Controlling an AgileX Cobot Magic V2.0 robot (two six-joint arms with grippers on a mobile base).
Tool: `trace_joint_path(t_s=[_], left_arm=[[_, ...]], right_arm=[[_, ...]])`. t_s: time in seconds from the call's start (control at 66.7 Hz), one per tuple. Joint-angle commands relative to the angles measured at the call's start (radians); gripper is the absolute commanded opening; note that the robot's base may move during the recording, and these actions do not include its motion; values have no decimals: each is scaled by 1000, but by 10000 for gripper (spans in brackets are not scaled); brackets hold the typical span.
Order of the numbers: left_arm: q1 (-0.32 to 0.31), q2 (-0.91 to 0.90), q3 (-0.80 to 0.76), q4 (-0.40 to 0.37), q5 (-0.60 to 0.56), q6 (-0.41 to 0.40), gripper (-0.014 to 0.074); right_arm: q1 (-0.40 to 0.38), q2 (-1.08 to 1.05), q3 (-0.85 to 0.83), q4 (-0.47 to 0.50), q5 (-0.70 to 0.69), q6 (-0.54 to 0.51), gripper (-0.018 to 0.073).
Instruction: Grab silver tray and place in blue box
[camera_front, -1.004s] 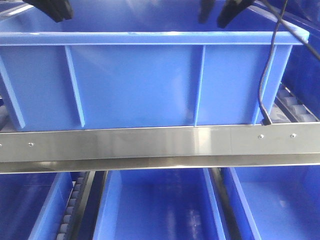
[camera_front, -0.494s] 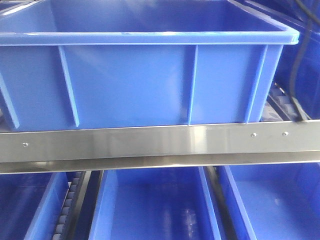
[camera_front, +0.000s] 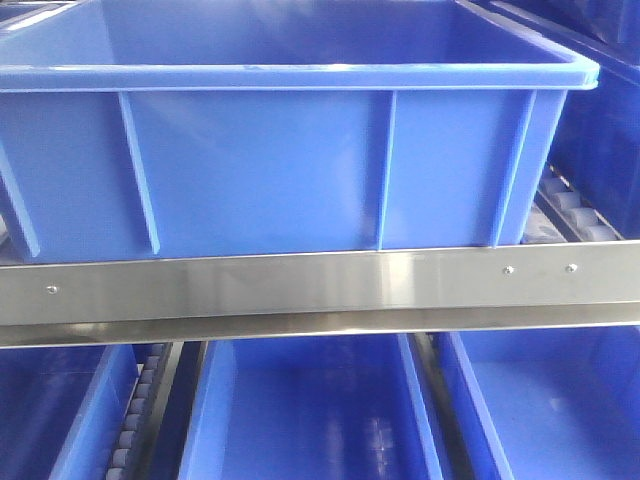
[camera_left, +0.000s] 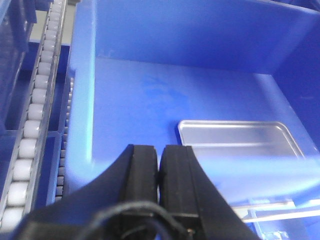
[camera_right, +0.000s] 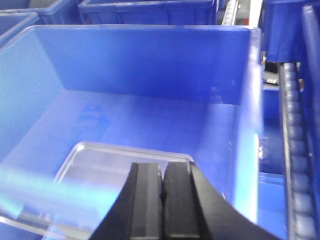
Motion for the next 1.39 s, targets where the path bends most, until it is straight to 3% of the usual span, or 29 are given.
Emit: trace_joint_path(t_s=[0.0,0.195,0.405,0.959,1.049,1.259,1.378], left_arm=[[-4,-106,42,2,-95,0,-6],[-4,-437,190,4,-78,0,-6],[-4,-680,270,4,-78,0,-6],[-4,-715,273,4,-80,0,-6],[-4,-715,273,4,-80,0,-6],[-4,-715,273,4,-80,0,-6],[-4,-715,273,4,-80,0,-6]], right_arm=[[0,-122,59,-23,-109,-14,52],[0,-415,247,-31,-109,-14,52],[0,-592,308,-31,-108,-14,52],[0,-604,319,-31,-115,-14,52],[-48,-650,369,-31,-115,-14,52],[-259,-836,506,-32,-74,-14,52],[-307,-928,590,-38,-45,-14,52]])
